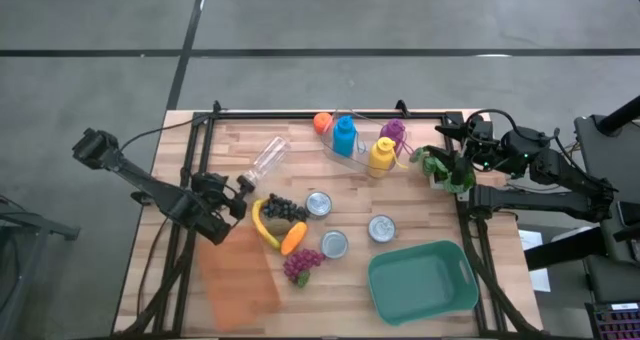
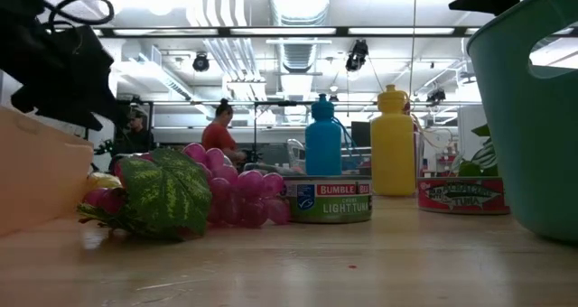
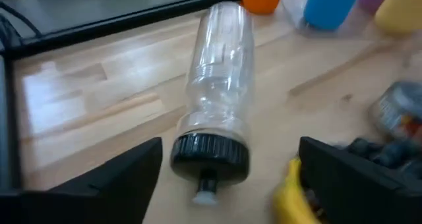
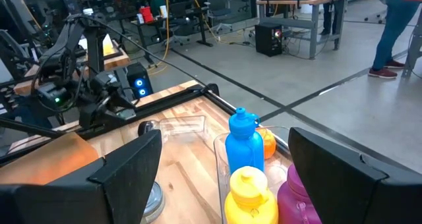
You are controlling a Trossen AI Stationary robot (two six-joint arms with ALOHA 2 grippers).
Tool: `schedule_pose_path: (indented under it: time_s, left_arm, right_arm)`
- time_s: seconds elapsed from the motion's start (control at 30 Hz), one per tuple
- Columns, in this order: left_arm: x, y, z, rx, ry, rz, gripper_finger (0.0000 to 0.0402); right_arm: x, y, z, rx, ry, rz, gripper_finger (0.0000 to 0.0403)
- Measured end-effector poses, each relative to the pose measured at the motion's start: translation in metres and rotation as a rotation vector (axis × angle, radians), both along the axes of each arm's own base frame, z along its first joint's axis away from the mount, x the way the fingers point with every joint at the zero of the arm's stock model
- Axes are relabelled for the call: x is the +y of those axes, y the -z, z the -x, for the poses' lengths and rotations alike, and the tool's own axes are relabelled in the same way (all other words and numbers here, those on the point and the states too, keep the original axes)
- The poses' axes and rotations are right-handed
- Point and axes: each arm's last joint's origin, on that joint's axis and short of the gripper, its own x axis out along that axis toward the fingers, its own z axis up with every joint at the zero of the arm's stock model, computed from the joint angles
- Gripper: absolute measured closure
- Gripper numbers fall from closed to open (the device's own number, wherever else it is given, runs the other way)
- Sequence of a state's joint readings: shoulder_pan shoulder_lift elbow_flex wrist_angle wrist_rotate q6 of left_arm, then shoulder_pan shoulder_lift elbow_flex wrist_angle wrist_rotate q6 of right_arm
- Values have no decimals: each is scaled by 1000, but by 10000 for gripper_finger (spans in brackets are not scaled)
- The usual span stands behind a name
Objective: Pick & Place Food Item
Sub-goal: Put the transparent water bottle into the transparent bin
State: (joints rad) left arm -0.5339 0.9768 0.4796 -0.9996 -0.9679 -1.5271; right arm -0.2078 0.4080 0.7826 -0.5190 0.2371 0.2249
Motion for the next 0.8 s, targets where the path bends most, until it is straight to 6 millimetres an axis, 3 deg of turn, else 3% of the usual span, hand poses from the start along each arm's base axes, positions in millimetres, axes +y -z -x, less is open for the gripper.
schedule_pose_path:
  time_s: [0.13, 0.33, 0.8]
  left_arm:
    - [2, 14, 5, 130, 92, -63, 6]
    - [7, 37, 13, 170, 124, -56, 12]
    - [20, 41, 19, 106, 124, -36, 16]
  right_arm:
    - [0, 0, 0, 0, 0, 0, 74]
    - [0, 0, 0, 0, 0, 0, 74]
    - [0, 0, 0, 0, 0, 0, 74]
